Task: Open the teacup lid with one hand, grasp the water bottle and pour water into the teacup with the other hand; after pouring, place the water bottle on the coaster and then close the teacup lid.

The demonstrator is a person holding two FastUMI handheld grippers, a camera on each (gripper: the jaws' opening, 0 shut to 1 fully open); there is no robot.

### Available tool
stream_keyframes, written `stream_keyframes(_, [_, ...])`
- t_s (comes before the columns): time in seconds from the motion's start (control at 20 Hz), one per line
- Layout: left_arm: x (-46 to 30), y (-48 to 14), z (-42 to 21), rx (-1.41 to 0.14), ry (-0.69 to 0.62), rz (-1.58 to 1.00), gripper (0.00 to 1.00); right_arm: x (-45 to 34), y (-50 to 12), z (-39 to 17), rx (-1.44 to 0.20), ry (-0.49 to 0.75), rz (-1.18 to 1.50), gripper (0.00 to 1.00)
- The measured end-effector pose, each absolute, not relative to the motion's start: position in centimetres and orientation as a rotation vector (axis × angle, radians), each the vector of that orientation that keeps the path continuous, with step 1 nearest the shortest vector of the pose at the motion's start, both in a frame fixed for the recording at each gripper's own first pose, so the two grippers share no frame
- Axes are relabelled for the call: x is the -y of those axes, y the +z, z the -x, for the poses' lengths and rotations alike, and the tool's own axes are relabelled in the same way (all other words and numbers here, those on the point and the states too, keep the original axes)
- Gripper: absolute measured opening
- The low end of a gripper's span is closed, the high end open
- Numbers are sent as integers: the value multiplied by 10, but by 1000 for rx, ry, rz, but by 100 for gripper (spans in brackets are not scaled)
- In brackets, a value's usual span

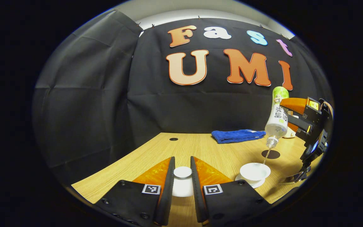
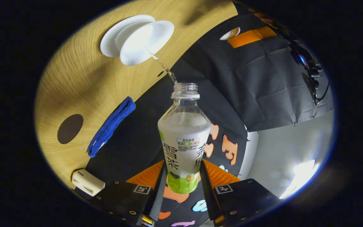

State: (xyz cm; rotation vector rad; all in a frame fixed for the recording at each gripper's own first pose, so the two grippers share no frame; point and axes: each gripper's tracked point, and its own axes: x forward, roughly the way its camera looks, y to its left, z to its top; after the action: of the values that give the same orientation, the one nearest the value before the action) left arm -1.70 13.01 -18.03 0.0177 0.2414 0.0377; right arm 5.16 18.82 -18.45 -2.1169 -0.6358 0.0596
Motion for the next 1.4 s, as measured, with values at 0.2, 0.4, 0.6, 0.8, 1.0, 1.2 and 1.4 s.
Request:
stream_keyframes(0.2, [-129, -180, 19, -243, 39, -20, 36, -190, -192, -46, 615, 96, 2122, 55])
stream_keyframes(0.4, [-123, -182, 20, -251, 29, -8, 36, -187, -214, -46, 546, 153, 2069, 59])
stream_keyframes(0.6, [-116, -178, 18, -246, 17, 9, 35, -175, -247, -32, 345, 278, 1865, 59])
stream_keyframes(0.8, [-105, -175, 15, -250, 2, 14, 35, -173, -272, -25, 228, 339, 1649, 59])
stream_keyframes(1.0, [-91, -171, 14, -245, -10, 7, 35, -165, -285, -23, 117, 365, 1397, 59])
stream_keyframes(1.2, [-72, -165, 11, -235, -35, 5, 35, -161, -290, -26, 45, 343, 1104, 59])
stream_keyframes(1.4, [-50, -161, 9, -228, -74, 20, 35, -168, -291, -26, -17, 342, 821, 59])
